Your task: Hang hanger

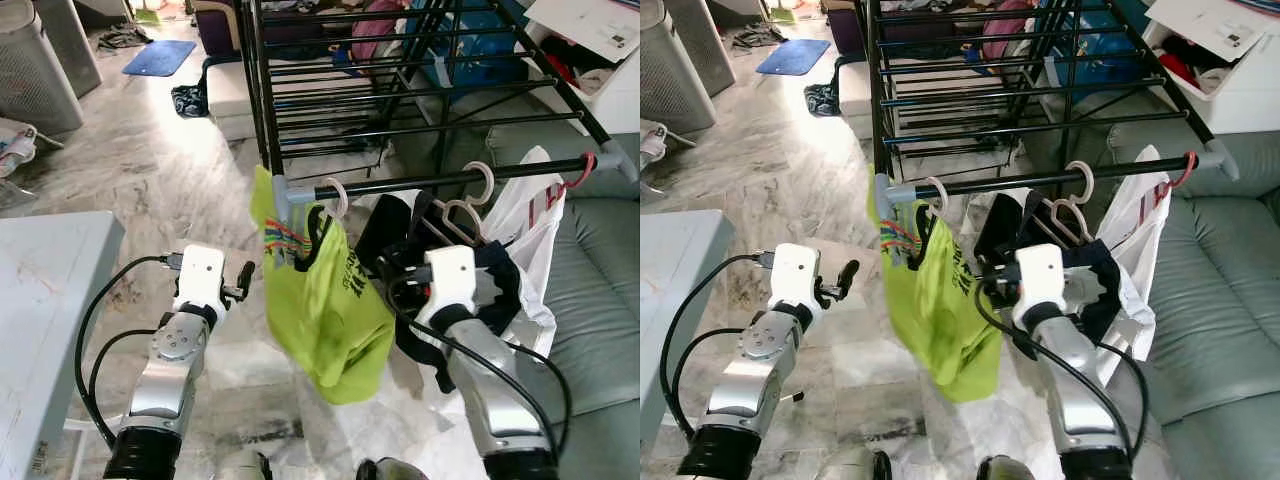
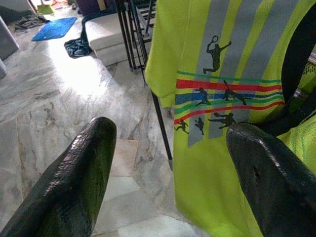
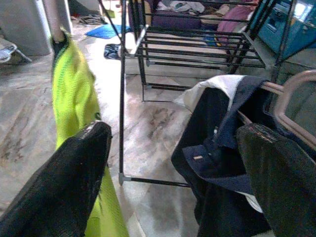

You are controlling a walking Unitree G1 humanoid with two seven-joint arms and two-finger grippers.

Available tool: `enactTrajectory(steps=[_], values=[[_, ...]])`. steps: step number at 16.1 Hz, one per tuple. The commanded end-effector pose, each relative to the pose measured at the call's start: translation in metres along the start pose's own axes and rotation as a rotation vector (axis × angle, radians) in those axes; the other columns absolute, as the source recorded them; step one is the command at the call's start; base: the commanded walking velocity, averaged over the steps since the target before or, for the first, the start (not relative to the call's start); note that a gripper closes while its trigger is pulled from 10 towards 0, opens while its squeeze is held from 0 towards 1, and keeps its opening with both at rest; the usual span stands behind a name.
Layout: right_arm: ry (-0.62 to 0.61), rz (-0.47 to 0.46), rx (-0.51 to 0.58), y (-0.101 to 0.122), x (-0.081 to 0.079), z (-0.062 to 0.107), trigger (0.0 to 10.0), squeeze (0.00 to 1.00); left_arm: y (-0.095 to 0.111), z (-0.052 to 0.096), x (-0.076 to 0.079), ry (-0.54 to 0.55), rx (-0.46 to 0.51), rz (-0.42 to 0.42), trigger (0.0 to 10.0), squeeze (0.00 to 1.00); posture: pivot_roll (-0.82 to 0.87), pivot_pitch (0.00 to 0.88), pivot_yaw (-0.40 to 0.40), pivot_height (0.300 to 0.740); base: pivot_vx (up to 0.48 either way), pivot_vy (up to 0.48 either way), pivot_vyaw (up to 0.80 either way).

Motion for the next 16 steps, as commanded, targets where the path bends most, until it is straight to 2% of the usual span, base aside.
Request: enactTrajectory(steps=[1,5,8,12,13,14,15,16], values=[[0.007,-0.007,0.01,0.004,-0.002,0.002,10.0,1.0,0.001,0.002,-0.002,0.005,0.002,0.006,10.0,0.0,0.0,0.0,0.034,0.74,0.0,0.0,0.0],[-0.023,0.01,0.071,0.017,0.004,0.008,10.0,1.0,0.005,0.0,0.002,-0.004,0.007,0.011,10.0,0.0,-0.01,0.001,0.04,0.74,0.0,0.0,0.0],[-0.117,0.031,0.123,0.03,0.021,0.011,10.0,1.0,0.004,0.001,0.001,-0.009,-0.001,0.009,10.0,0.0,-0.01,0.005,0.046,0.74,0.0,0.0,0.0],[-0.175,0.061,0.136,0.032,0.032,0.014,10.0,1.0,0.003,0.001,0.003,-0.018,-0.008,0.007,10.0,0.0,-0.01,0.009,0.047,0.74,0.0,0.0,0.0],[-0.211,0.085,0.149,0.034,0.036,0.016,10.0,1.0,0.003,0.001,0.004,-0.023,-0.009,0.007,10.0,0.0,-0.01,0.01,0.045,0.74,0.0,0.0,0.0],[-0.292,0.115,0.18,0.04,0.049,0.021,10.0,1.0,0.003,0.0,0.005,-0.029,-0.01,0.006,10.0,0.0,-0.01,0.011,0.044,0.74,0.0,0.0,0.0],[-0.308,0.128,0.19,0.042,0.052,0.023,10.0,1.0,0.003,0.0,0.005,-0.03,-0.01,0.006,10.0,0.0,-0.01,0.011,0.044,0.74,0.0,0.0,0.0],[-0.336,0.199,0.209,0.047,0.059,0.025,10.0,1.0,0.002,0.0,0.006,-0.033,-0.012,0.006,10.0,0.0,-0.01,0.011,0.044,0.74,0.0,0.0,0.0]])
Point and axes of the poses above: a point about 5 cm out from each wrist's last joint towards the gripper, its own z axis pointing back from the gripper into the wrist, its own y axis along the axis of the wrist's last joint, x = y × z, the point moved 4 cm from there along -z, pointing out of the wrist towards the gripper, and after that the axes turned 12 degrees about -z, right-handed, at the moved point
